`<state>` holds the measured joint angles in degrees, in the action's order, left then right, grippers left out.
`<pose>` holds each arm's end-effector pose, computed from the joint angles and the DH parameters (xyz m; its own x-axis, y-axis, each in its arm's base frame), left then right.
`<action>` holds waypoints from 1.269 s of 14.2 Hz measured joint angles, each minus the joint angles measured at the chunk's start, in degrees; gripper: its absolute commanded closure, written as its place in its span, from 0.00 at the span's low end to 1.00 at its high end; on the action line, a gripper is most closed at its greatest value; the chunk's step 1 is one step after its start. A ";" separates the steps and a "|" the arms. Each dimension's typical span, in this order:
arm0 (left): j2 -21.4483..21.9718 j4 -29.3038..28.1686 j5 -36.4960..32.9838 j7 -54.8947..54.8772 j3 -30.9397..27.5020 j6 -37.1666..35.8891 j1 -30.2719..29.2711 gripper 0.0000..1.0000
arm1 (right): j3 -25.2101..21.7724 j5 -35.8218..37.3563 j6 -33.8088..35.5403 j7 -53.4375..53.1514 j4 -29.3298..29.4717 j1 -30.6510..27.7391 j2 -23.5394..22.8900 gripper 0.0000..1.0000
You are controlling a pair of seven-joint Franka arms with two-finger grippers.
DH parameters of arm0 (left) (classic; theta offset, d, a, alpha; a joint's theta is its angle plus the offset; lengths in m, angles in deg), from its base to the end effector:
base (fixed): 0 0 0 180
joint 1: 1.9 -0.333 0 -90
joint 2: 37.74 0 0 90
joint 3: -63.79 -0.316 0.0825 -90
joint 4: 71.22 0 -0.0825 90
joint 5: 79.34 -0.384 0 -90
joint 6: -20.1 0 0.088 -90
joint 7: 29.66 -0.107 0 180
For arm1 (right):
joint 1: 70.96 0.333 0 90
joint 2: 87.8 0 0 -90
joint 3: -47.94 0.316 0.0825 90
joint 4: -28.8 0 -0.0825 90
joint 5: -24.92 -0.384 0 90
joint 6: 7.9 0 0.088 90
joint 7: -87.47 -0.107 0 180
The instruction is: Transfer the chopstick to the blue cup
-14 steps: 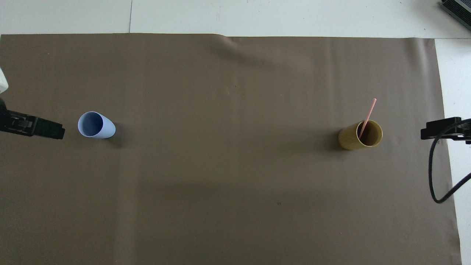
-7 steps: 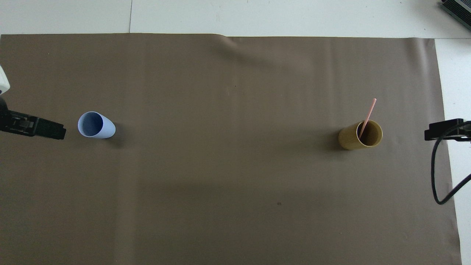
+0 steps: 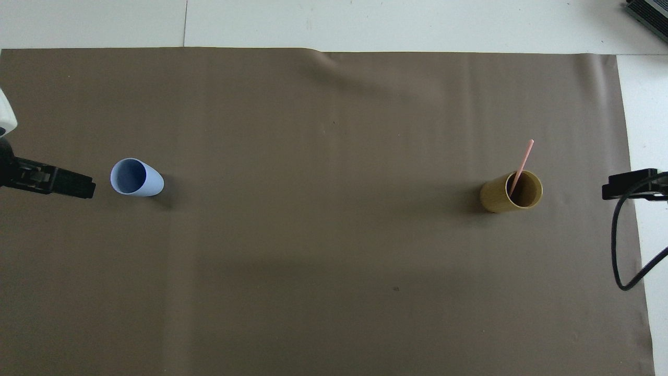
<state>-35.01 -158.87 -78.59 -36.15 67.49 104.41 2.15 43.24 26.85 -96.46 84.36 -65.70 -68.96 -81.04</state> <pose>0.5243 -0.0738 0.6608 0.9689 -0.2471 -0.0095 -0.2470 -0.9689 0.0111 0.5140 -0.0307 0.6482 0.9947 -0.1016 0.0152 -0.1020 -0.9945 0.0232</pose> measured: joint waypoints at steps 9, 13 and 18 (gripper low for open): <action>0.15 -0.49 0.00 0.00 0.23 0.00 0.01 0.00 | 0.00 0.00 0.00 0.00 0.00 0.00 0.05 0.00; 0.18 -0.49 0.00 0.00 0.23 0.00 0.01 0.00 | 0.00 0.00 -0.04 0.00 0.00 0.00 0.08 0.00; 0.18 -0.49 0.00 0.00 0.23 0.00 0.01 0.00 | 0.00 -0.01 -0.05 0.00 -0.03 0.00 0.09 0.00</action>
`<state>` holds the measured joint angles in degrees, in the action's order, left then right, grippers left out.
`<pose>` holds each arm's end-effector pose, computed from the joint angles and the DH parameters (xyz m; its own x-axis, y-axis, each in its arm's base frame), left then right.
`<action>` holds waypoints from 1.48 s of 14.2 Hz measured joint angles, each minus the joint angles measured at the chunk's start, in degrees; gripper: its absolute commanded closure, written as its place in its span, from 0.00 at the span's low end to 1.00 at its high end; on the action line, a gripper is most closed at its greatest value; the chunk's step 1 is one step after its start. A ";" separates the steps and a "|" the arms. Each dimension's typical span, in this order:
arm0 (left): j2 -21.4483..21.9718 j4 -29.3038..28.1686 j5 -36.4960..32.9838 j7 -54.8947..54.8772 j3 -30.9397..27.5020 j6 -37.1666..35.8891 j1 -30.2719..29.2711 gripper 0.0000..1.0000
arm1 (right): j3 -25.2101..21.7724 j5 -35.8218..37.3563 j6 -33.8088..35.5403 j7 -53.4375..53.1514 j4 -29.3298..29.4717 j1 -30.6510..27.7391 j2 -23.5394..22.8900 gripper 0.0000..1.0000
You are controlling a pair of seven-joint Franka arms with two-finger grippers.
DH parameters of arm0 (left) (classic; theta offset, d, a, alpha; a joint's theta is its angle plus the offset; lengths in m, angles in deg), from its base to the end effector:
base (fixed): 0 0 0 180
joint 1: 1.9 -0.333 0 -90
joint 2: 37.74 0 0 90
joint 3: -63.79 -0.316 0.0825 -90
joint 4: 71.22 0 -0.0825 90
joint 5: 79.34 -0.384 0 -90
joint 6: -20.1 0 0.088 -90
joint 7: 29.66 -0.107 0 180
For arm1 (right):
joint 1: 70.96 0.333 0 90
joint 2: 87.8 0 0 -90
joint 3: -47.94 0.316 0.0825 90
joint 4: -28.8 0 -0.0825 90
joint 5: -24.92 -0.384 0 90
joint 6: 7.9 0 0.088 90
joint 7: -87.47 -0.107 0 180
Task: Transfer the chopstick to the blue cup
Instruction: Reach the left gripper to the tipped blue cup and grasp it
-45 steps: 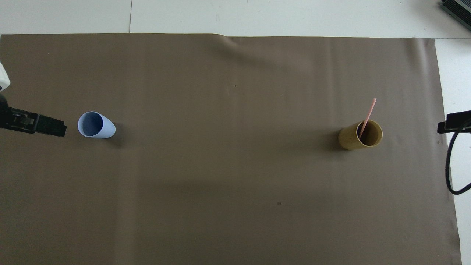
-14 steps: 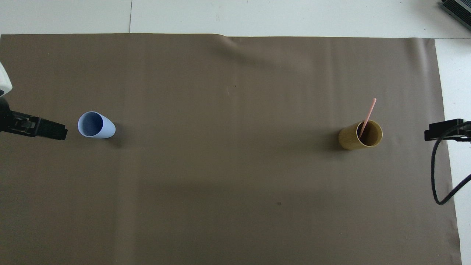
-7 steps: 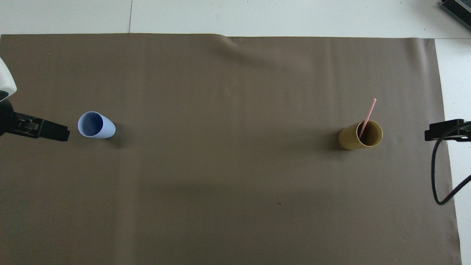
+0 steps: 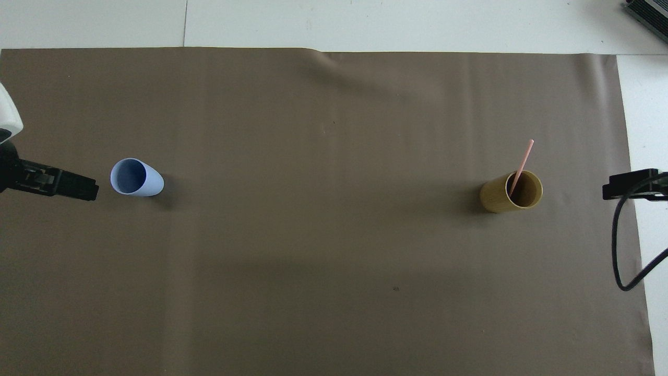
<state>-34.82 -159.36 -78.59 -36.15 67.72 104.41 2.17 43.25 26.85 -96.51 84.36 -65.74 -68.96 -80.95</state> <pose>0.5229 -0.0761 0.6586 0.9678 -0.2513 -0.0148 -0.2512 -0.9679 0.0113 0.5135 -0.0306 0.6487 0.9947 -0.1014 0.0169 -0.1018 -0.9945 0.0230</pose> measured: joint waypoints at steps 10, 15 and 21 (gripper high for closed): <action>-0.03 -5.71 0.00 -0.37 -0.77 8.08 -1.61 0.00 | 0.00 0.00 -0.04 0.00 -0.16 0.00 0.00 0.00; -1.01 -16.24 0.64 -4.06 -1.00 22.26 -4.65 0.00 | 0.00 0.00 -0.04 0.00 -0.20 0.00 0.00 0.00; -8.48 -18.79 0.73 -9.02 -1.21 33.50 -8.60 0.00 | 0.00 0.00 -0.04 0.00 -0.23 0.00 0.00 0.00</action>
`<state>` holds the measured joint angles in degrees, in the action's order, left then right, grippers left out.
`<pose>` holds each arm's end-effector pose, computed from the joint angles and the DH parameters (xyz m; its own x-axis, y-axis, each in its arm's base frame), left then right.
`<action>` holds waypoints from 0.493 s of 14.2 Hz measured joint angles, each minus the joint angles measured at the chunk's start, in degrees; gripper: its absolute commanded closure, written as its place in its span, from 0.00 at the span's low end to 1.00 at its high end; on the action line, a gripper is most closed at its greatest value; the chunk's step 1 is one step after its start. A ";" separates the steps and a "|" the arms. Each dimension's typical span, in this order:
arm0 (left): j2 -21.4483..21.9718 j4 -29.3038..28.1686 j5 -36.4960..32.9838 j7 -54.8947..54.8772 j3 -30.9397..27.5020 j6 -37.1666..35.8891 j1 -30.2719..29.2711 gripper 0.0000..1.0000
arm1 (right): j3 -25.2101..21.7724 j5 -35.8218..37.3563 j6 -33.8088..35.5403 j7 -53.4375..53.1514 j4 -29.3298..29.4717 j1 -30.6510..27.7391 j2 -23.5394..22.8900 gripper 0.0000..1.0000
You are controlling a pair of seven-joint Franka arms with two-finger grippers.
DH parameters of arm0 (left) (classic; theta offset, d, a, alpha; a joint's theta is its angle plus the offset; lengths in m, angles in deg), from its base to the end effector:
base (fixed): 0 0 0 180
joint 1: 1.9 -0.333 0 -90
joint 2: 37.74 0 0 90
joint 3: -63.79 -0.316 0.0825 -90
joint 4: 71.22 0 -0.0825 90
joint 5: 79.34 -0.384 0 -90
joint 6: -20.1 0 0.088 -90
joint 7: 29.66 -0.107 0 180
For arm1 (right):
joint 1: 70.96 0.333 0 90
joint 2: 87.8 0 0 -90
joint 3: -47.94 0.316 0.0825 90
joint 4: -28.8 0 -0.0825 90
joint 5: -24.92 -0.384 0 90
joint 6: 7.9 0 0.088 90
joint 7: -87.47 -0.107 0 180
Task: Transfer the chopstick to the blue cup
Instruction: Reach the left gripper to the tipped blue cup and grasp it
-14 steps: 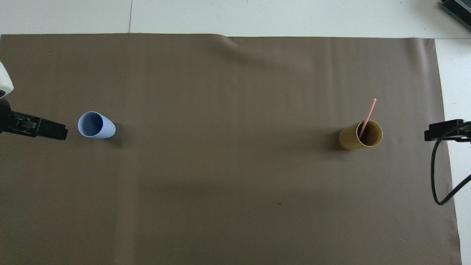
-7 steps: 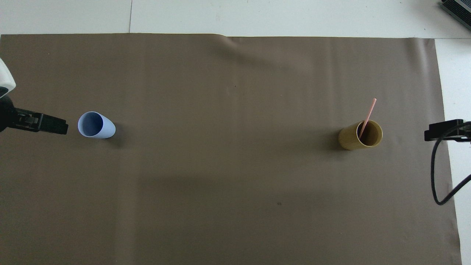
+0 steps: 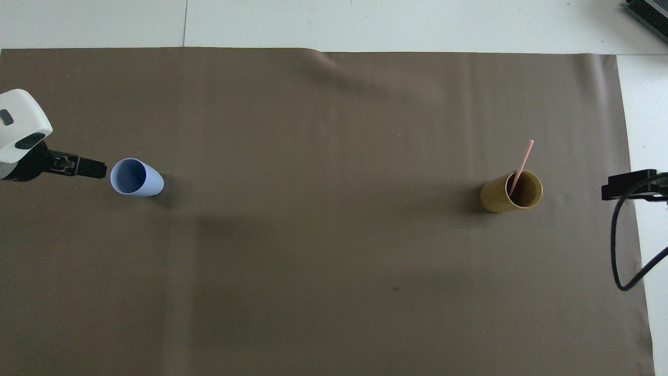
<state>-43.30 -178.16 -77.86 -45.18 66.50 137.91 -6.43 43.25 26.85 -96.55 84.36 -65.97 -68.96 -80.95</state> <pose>0.5963 0.0183 0.4705 0.9697 -0.2245 0.0967 -0.2258 -0.9742 0.0027 0.5136 -0.0306 0.6469 0.9948 -0.1014 0.0136 -0.1017 -0.9945 0.0232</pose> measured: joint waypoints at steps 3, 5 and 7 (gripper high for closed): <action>-4.65 -0.06 0.00 -0.16 0.04 3.80 -0.27 0.00 | 0.00 0.00 0.00 0.00 0.00 0.00 0.00 0.00; -6.78 -0.83 0.00 -0.17 0.07 6.00 -0.28 0.01 | 0.00 0.00 0.00 0.00 -0.02 0.00 0.00 0.00; -7.38 -4.10 0.01 -0.17 0.25 8.97 -0.29 0.31 | 0.00 0.00 0.00 0.00 -0.03 0.00 0.00 0.00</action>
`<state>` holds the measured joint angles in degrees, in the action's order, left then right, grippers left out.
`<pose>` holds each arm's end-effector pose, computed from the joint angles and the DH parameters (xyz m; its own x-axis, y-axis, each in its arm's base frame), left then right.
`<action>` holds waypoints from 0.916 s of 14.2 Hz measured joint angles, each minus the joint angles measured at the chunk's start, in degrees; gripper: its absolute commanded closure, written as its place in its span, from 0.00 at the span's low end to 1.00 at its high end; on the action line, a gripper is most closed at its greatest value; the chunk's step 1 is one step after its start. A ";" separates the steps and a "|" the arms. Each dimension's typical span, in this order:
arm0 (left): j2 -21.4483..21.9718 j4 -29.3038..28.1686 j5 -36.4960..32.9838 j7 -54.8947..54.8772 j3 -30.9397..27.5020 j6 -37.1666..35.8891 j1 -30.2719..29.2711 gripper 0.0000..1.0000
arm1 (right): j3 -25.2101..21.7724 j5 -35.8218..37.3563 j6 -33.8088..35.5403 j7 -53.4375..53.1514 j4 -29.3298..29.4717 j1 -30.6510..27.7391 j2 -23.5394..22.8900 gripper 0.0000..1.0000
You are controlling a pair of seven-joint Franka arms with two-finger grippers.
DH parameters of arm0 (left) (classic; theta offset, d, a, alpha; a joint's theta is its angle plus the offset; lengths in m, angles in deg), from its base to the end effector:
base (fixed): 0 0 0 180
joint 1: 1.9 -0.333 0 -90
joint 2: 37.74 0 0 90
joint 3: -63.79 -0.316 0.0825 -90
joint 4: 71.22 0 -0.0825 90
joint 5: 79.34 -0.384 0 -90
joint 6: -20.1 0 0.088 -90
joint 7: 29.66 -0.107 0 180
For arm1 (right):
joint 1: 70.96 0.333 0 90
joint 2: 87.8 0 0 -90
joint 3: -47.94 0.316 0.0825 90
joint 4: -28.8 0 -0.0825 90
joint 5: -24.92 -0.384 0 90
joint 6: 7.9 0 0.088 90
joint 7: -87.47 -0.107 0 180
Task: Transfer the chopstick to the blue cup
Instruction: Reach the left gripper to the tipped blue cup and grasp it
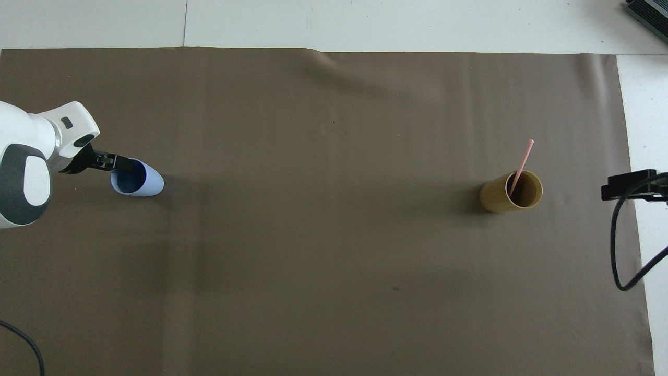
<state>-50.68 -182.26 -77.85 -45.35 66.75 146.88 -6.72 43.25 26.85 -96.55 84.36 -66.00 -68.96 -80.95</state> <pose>0.6085 0.0202 0.3739 0.9734 -0.2220 0.0559 -0.2233 -0.9746 0.0187 0.5136 -0.0306 0.6467 0.9948 -0.1014 0.0131 -0.1016 -0.9945 0.0232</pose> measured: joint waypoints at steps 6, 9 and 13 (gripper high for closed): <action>0.23 -3.54 0.02 0.00 0.27 2.55 0.00 1.00 | 0.01 -0.12 -1.56 0.00 -1.01 0.00 0.01 0.00; 0.69 -3.31 0.15 0.01 0.86 1.94 0.10 1.00 | 0.10 -0.47 -5.29 0.09 -3.25 0.01 -0.08 0.00; 1.64 -3.14 0.33 6.88 1.51 1.43 5.10 1.00 | 0.19 -2.57 -11.03 4.56 -7.03 0.03 -0.86 0.00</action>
<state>-49.04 -185.40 -77.52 -38.47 68.26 148.31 -1.62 43.44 24.27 -107.57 88.92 -73.03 -68.93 -81.80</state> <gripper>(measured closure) 0.952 0.000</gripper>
